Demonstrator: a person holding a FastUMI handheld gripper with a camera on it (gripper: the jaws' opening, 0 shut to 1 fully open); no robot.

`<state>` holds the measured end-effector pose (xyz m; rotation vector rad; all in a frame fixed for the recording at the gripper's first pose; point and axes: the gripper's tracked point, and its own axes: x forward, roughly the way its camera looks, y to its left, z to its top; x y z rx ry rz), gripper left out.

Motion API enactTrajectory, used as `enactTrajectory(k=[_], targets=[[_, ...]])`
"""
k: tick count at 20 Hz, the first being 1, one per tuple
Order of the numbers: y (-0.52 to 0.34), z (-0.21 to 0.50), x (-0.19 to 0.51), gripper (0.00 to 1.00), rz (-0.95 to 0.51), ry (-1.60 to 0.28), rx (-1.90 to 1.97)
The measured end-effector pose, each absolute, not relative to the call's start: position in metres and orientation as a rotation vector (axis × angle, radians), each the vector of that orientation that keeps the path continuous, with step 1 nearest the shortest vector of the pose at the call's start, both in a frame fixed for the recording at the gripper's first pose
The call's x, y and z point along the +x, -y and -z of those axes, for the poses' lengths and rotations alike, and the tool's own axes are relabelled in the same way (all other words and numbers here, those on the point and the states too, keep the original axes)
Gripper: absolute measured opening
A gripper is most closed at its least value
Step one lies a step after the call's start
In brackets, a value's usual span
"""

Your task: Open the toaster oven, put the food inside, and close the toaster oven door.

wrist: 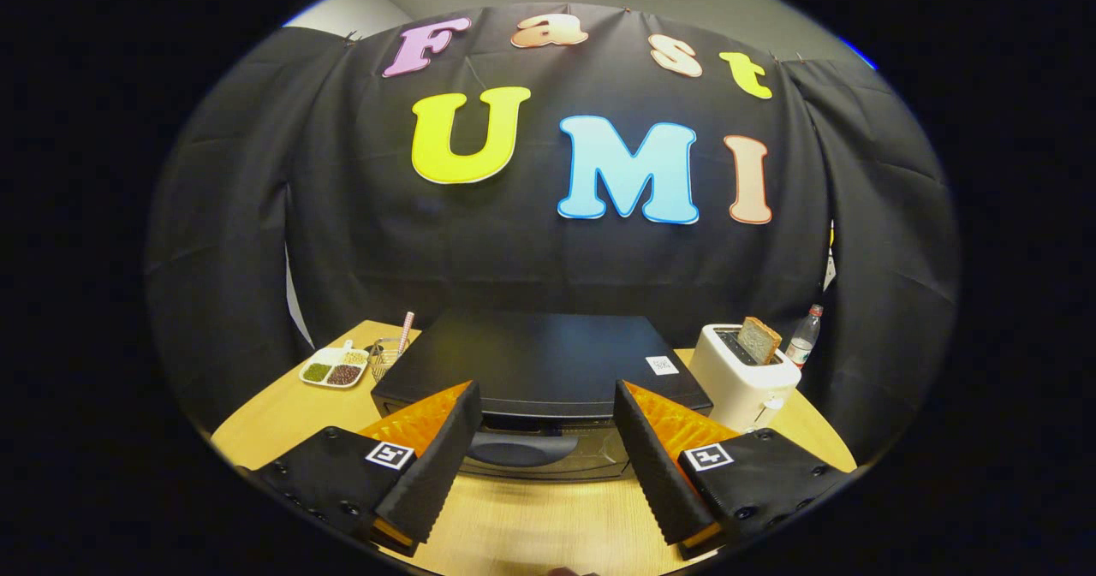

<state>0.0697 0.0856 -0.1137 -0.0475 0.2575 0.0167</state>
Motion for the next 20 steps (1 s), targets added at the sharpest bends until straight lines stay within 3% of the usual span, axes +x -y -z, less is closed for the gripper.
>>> enactTrajectory(k=[11, 20], targets=[[-0.095, 0.169, 0.11, 0.99, 0.002, -0.387, 0.022], [-0.099, 0.177, 0.1, 0.99, -0.05, -0.488, -0.013]])
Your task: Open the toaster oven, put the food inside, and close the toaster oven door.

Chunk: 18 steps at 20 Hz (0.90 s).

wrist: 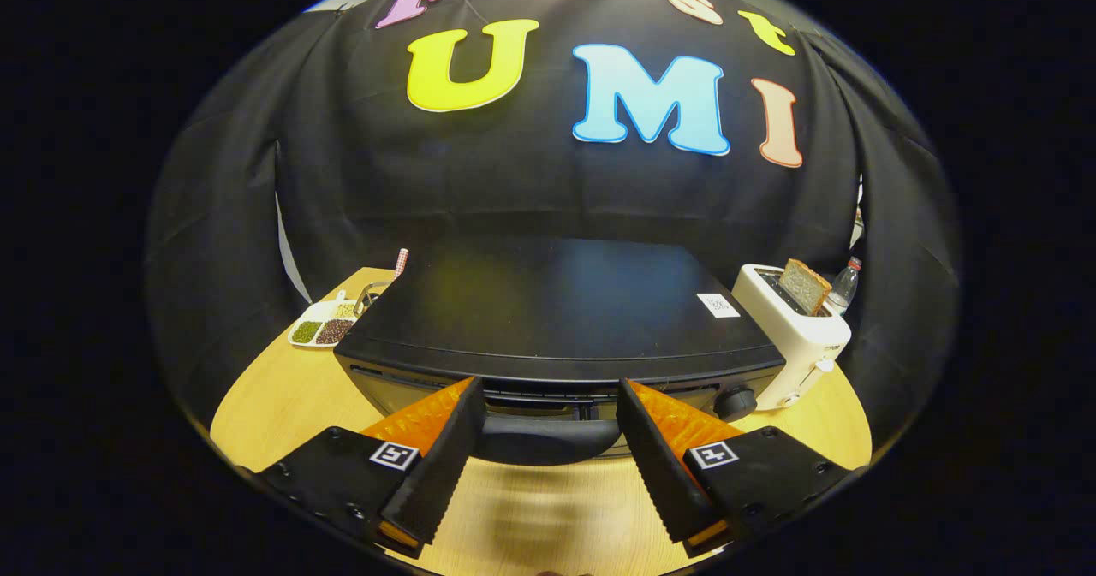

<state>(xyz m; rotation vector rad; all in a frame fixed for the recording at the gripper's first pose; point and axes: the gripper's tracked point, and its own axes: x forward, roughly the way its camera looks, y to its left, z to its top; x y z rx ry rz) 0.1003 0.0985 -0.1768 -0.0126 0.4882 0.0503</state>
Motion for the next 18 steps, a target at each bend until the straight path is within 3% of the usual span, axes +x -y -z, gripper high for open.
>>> enactTrajectory(k=[18], targets=[[-0.098, 0.215, 0.021, 0.97, -0.067, -0.628, -0.057]])
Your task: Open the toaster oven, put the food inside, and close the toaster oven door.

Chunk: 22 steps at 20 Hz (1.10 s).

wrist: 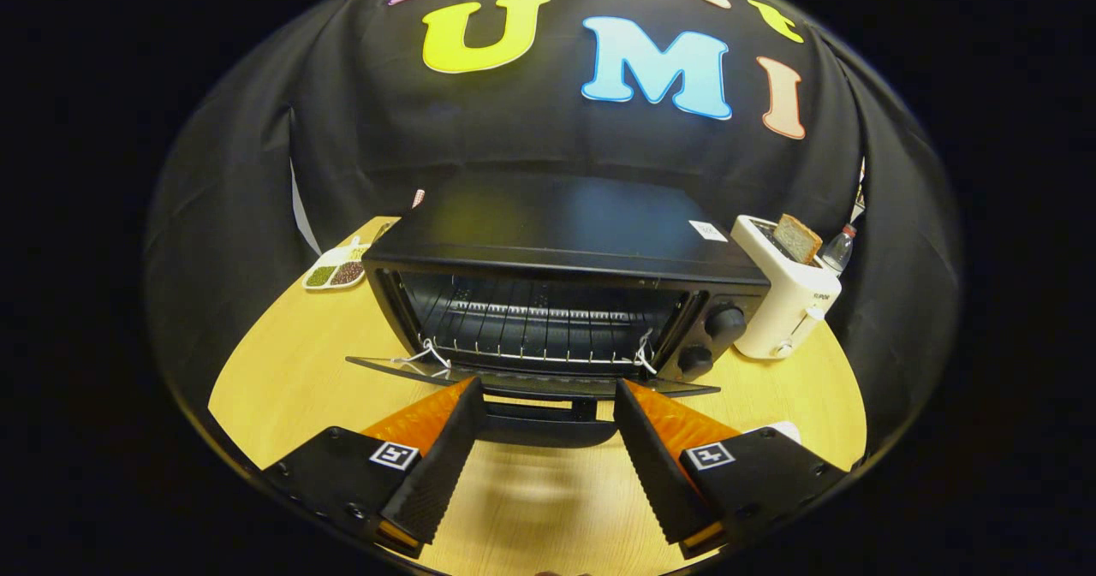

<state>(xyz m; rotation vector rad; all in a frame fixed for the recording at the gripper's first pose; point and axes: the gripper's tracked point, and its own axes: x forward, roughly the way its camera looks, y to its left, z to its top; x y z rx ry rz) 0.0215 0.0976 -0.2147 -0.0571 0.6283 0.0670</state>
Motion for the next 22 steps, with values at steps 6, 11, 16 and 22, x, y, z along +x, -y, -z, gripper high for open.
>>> enactTrajectory(k=[6, 11, 16, 22], targets=[[-0.093, 0.297, -0.035, 0.96, -0.099, -0.9, -0.085], [-0.089, 0.329, -0.058, 0.98, -0.112, -0.952, -0.094], [-0.06, 0.314, -0.063, 0.98, -0.115, -0.957, -0.116], [-0.001, 0.286, -0.066, 0.98, -0.102, -0.976, -0.161]])
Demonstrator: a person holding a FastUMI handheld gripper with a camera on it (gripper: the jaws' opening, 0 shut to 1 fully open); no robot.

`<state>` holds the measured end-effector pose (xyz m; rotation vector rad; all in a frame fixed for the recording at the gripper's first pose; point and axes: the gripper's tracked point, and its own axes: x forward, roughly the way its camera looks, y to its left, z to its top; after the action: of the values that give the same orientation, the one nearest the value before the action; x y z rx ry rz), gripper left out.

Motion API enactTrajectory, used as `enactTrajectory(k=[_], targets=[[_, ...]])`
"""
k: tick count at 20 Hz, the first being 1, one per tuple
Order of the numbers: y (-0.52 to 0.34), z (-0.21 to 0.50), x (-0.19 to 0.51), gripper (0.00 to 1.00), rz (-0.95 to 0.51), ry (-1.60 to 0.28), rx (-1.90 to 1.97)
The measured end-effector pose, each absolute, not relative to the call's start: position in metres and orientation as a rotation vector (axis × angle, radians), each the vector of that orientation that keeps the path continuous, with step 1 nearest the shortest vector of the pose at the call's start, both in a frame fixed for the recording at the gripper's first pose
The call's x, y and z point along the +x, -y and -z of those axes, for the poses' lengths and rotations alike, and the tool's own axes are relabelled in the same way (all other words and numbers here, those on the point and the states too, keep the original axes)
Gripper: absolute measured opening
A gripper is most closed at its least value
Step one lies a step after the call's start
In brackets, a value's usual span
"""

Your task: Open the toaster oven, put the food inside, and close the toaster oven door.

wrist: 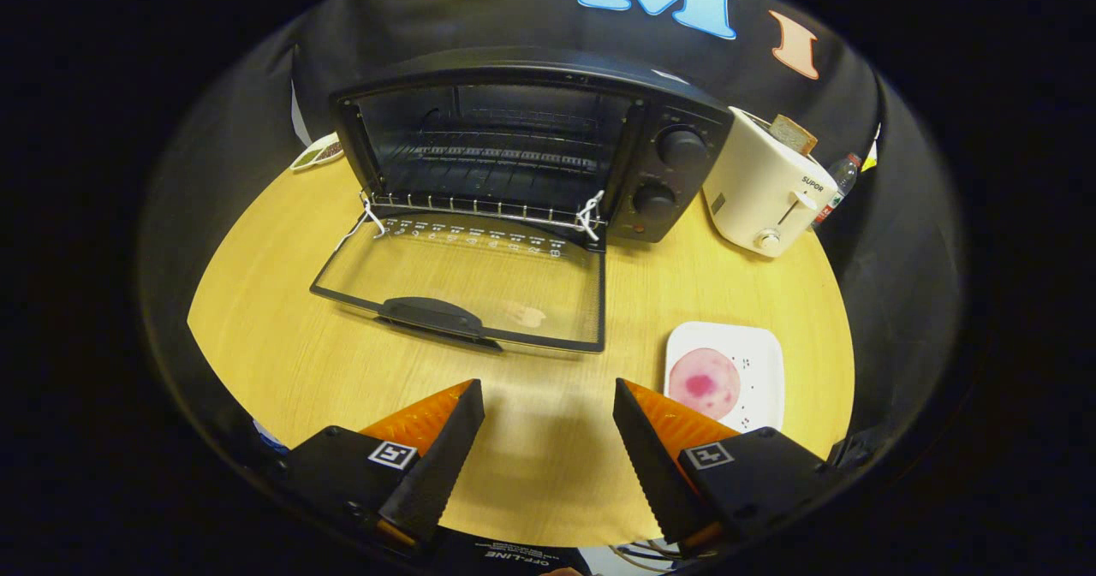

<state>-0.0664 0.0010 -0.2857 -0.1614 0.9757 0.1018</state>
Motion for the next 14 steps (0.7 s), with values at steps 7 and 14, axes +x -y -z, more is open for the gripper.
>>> enactTrajectory(k=[7, 14], targets=[[0.062, 0.279, -0.063, 0.98, -0.117, -0.998, -0.137], [0.145, 0.262, -0.051, 0.97, -0.142, -0.998, -0.074]])
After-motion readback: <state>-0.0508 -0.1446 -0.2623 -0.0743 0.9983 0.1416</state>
